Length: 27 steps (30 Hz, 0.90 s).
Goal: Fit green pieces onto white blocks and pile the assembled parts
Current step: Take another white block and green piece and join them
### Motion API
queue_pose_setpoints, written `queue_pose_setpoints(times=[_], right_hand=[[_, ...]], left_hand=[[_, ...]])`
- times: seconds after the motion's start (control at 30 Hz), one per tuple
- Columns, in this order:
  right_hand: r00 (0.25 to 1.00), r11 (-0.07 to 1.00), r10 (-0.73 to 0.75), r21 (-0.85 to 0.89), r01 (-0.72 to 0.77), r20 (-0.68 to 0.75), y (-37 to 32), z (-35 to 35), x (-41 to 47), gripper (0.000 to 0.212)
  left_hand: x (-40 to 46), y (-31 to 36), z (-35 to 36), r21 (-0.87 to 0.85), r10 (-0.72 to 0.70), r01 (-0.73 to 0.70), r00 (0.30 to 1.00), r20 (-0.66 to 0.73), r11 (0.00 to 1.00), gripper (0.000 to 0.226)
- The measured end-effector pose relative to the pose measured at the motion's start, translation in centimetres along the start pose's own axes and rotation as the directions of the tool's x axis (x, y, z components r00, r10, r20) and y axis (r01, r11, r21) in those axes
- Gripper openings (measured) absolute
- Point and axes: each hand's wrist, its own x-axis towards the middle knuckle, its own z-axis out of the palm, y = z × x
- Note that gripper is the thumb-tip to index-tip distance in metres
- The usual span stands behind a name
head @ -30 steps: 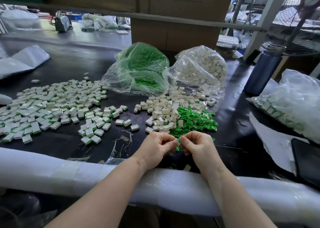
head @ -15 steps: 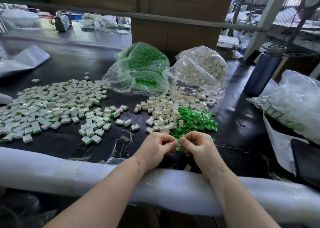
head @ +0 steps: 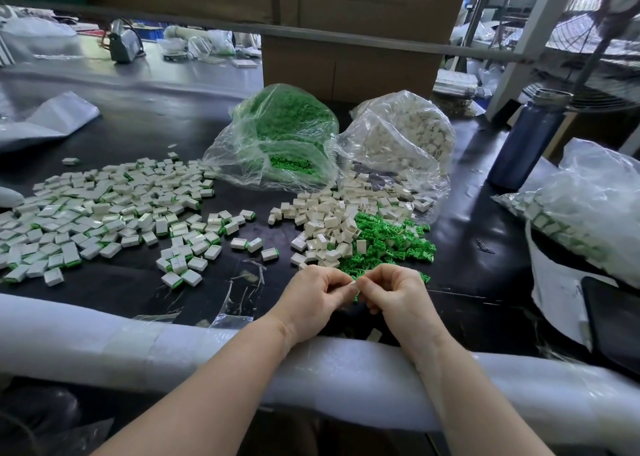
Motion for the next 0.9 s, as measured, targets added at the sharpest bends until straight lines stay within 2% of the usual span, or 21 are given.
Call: queue_pose_setpoints(times=[0.17, 0.43, 0.53, 0.6, 0.73, 0.8, 0.9], right_hand=[[0.999, 0.989, -0.017, 0.147, 0.022, -0.036, 0.01, 0.01, 0.06, 0.014], [1.000, 0.983, -0.013, 0.185, 0.015, -0.011, -0.04, -0.14, -0.09, 0.014], [0.999, 0.979, -0.002, 0.206, 0.011, -0.046, -0.02, -0.14, 0.00, 0.007], [1.000, 0.985, -0.005, 0.170, 0.006, -0.008, 0.00, 0.01, 0.05, 0.005], [0.991, 0.998, -0.031, 0.058, 0.023, 0.131, -0.27, 0.33, -0.12, 0.023], [0.987, 0.997, -0.026, 0.074, 0.014, 0.159, -0.31, 0.19, -0.09, 0.028], [0.983, 0.988, -0.003, 0.151, -0.025, 0.182, -0.26, -0.04, -0.03, 0.020]], left_hand=[[0.05, 0.32, 0.20, -0.101, -0.020, 0.015, 0.998, -0.053, 0.995, 0.014], [0.14, 0.22, 0.09, -0.107, -0.046, 0.040, 0.997, -0.062, 0.993, 0.014], [0.24, 0.23, 0.01, -0.130, -0.029, 0.017, 0.996, -0.087, 0.991, 0.012], [0.30, 0.31, 0.07, -0.151, -0.017, 0.002, 0.995, -0.096, 0.988, 0.011], [0.08, 0.61, 0.10, -0.162, 0.013, -0.025, 0.997, -0.078, 0.986, 0.009], [-0.02, 0.74, 0.09, -0.162, 0.027, -0.038, 0.997, -0.071, 0.986, 0.013], [-0.03, 0.80, 0.14, -0.107, 0.045, -0.049, 0.998, -0.037, 0.993, 0.014]])
